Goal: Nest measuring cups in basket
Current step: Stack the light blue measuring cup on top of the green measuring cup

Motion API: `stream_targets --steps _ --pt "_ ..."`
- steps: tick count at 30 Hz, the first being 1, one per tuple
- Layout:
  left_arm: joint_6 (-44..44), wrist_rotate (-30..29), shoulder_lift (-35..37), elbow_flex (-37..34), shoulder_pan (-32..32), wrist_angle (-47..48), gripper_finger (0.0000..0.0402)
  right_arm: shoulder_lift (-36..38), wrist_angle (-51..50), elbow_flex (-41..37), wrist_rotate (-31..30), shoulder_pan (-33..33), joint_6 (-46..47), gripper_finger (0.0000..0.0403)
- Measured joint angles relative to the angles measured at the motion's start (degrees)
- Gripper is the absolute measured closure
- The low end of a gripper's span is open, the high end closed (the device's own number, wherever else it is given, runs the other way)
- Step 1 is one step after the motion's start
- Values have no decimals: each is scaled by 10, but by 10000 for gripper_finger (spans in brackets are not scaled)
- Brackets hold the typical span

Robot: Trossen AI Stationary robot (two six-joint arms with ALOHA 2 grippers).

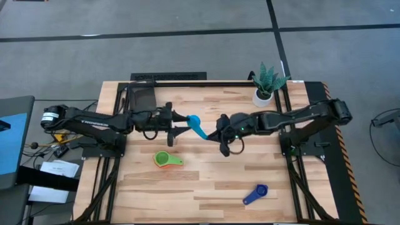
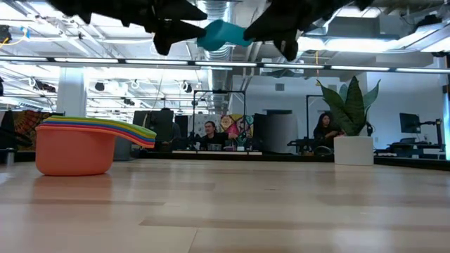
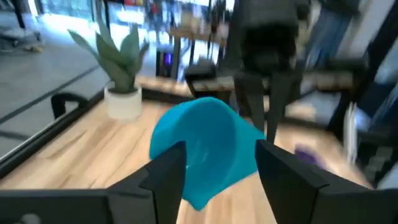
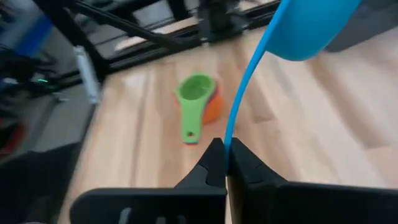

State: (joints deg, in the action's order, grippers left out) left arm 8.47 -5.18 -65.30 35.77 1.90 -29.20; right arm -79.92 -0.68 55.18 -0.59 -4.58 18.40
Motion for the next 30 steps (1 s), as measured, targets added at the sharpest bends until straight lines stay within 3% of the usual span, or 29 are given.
stream_targets --steps 4,8,15,18,30 --pt "-74 -14 -3 64 -19 144 209 -36 6 1 88 30 21 398" --pt "-145 -70 -3 114 -44 257 209 -79 28 0 142 41 28 398" --pt "-201 -99 -3 180 -74 433 209 -151 173 1 267 45 62 398" --pt "-200 -127 -2 198 -86 476 209 -196 255 8 335 47 106 398" --pt "-197 -191 4 228 -147 534 209 -381 265 189 516 54 164 396"
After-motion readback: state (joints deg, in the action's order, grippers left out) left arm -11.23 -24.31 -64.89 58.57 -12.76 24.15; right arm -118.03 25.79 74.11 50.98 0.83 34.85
